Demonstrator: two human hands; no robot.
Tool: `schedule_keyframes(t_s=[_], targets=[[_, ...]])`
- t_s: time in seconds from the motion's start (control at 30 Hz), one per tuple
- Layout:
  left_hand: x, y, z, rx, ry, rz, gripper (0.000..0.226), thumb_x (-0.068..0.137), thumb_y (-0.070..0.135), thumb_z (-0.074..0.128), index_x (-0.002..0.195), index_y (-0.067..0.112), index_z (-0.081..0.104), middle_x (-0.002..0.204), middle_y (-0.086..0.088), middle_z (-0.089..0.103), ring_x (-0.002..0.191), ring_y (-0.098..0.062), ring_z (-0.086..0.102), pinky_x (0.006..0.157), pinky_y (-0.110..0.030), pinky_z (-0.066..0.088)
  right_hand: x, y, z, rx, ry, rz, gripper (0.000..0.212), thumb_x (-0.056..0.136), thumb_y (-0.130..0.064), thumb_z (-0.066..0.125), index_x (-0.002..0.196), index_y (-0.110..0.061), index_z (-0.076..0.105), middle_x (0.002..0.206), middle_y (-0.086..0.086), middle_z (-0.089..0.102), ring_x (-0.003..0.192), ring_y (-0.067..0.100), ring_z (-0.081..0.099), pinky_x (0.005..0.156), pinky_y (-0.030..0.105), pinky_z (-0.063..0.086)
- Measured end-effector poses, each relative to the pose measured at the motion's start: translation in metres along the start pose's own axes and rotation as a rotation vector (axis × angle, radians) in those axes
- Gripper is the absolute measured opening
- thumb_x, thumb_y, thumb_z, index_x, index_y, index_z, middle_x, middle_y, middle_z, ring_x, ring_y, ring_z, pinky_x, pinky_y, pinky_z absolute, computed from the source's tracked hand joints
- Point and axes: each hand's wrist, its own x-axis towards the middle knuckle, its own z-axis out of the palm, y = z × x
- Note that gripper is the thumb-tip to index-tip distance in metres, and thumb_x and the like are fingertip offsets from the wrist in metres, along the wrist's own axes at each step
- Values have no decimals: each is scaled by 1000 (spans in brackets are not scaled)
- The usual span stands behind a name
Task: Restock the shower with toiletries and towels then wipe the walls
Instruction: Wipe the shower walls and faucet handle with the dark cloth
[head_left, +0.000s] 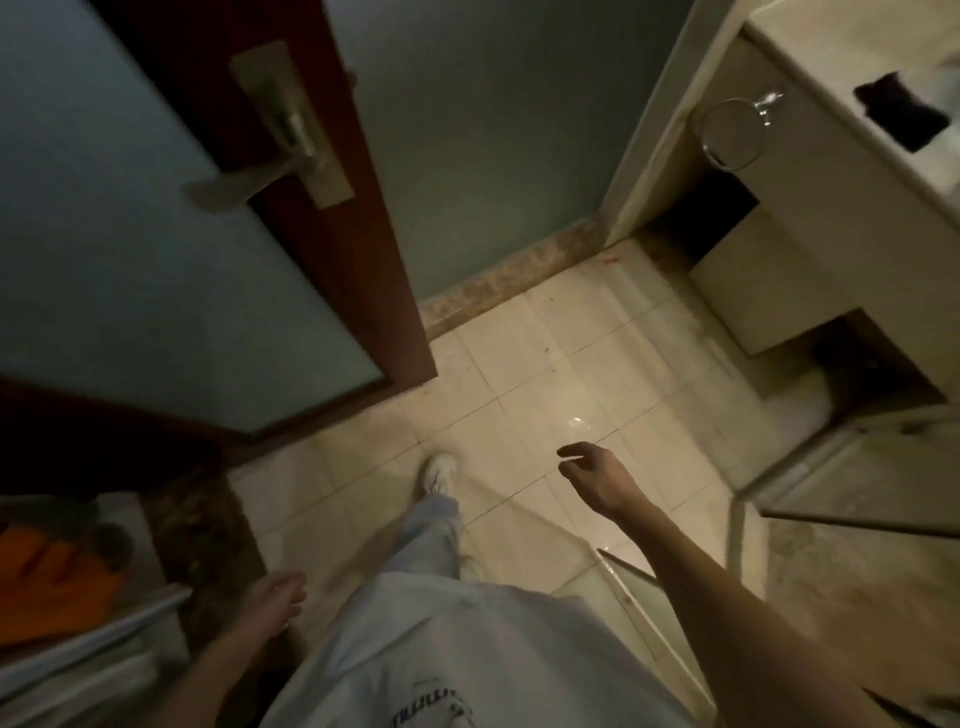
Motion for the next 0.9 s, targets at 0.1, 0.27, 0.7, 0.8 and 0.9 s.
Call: schedule_keyframes(t_s=[0.1,0.27,0.7,0.8,0.9], targets=[[25,95,6,221,-73,162,13,101,18,58,104,9,67,93,-12,69,83,-26,63,72,-30,46,25,6,-29,30,64,90,32,96,-26,56,126,-19,64,122,5,68,111,21,64,95,32,49],[96,269,43,560,-168,367,12,93,22,65,95,13,71,82,-10,71,75,-25,64,81,-42,54,22,53,-54,124,136,387,27,96,-21,59,121,-11,66,100,5,65,76,16,61,69,22,45],[-37,599,293,750,-478,757,17,105,23,50,118,21,61,110,-3,68,104,-20,66,100,-39,51,40,91,-95,599,266,707,30,95,-25,58,123,-16,65,119,5,68,102,19,63,89,29,48],[-38,618,334,842,-500,717,18,105,21,49,120,19,60,114,-8,67,107,-22,64,103,-41,49,68,105,-133,682,275,697,31,94,-26,59,124,-17,65,123,8,68,103,20,65,95,33,52],[-34,629,364,925,-479,673,24,105,18,51,123,9,63,117,-15,67,106,-27,65,97,-40,51,89,105,-203,708,325,639,31,96,-23,59,126,-16,64,121,7,66,98,19,61,85,26,44]])
